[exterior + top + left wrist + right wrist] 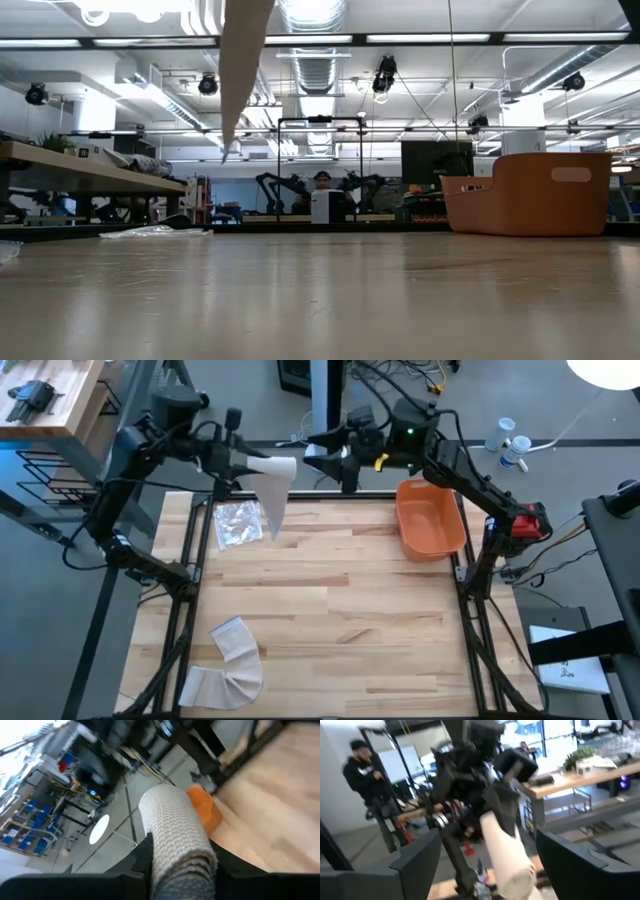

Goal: Roll bandage
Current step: Roll the center brown bandage

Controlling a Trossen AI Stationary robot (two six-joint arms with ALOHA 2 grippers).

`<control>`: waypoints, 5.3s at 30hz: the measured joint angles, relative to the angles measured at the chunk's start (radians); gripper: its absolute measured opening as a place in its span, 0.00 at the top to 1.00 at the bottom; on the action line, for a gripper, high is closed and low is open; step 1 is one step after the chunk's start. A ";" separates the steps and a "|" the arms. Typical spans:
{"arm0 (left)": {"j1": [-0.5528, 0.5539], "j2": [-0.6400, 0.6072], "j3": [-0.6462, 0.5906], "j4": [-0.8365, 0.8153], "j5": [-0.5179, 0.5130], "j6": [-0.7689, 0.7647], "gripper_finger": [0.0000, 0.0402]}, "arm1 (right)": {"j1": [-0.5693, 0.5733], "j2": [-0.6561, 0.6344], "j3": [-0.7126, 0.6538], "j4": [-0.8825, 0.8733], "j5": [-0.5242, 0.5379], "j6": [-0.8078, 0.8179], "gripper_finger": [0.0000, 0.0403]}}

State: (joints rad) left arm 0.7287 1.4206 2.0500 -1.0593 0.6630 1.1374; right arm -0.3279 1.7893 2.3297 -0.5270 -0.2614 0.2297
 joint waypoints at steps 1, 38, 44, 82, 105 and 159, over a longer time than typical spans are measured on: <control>-0.007 0.001 -0.007 0.031 0.000 -0.035 0.76 | -0.001 0.000 -0.014 0.001 0.000 -0.009 0.24; -0.385 0.112 -0.032 0.422 -0.174 -0.350 0.76 | -0.054 -0.577 -0.743 0.122 0.023 0.118 0.34; -0.388 0.092 -0.033 0.407 -0.175 -0.256 0.76 | -0.054 -0.546 -0.743 0.227 0.024 0.326 0.24; -0.355 0.144 -0.037 0.440 -0.261 -0.117 0.76 | -0.017 -0.373 -0.737 0.513 -0.131 0.841 0.13; -0.354 0.139 -0.037 0.447 -0.260 -0.020 0.77 | -0.006 -0.373 -0.734 0.483 -0.139 1.098 0.13; -0.354 0.141 -0.037 0.436 -0.210 0.174 0.72 | 0.023 -0.373 -0.734 0.472 -0.142 1.375 0.60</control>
State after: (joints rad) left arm 0.3752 1.5616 2.0132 -0.6236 0.4530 1.3116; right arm -0.3054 1.4158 1.5955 -0.0546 -0.4034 1.6052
